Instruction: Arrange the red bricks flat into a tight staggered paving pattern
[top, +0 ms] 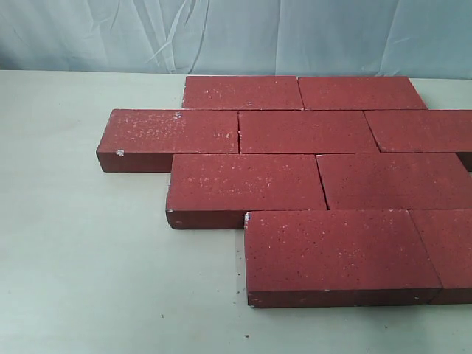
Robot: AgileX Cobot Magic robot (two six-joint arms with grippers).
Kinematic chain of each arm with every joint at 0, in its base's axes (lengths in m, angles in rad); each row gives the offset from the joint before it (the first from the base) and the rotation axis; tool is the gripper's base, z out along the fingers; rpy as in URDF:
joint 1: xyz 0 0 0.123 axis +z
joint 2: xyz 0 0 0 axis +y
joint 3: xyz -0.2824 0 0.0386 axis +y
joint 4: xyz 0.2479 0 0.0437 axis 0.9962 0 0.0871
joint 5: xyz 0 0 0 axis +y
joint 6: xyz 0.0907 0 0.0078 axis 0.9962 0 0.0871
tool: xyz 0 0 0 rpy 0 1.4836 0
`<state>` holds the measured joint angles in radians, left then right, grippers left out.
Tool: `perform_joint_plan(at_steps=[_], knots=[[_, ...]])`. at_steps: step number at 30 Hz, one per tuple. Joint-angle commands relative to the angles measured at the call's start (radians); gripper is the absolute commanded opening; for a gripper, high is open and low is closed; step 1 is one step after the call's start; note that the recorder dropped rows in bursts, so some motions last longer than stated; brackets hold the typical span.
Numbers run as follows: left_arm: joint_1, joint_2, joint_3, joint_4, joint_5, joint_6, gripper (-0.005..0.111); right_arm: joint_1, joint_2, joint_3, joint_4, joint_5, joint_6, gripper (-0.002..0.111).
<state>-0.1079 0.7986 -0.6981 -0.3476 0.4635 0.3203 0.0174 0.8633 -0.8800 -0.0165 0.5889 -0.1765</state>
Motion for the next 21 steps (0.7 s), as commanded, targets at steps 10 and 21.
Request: perform_joint_plan(at_steps=[10, 21], knots=[[-0.006, -0.311, 0.024, -0.107, -0.016, -0.003, 0.0, -0.005, -0.021, 0.006, 0.027, 0.005, 0.001, -0.001], [-0.006, -0.323, 0.024, -0.02, -0.069, 0.019, 0.0, -0.005, -0.021, 0.006, 0.029, 0.005, 0.001, -0.001]])
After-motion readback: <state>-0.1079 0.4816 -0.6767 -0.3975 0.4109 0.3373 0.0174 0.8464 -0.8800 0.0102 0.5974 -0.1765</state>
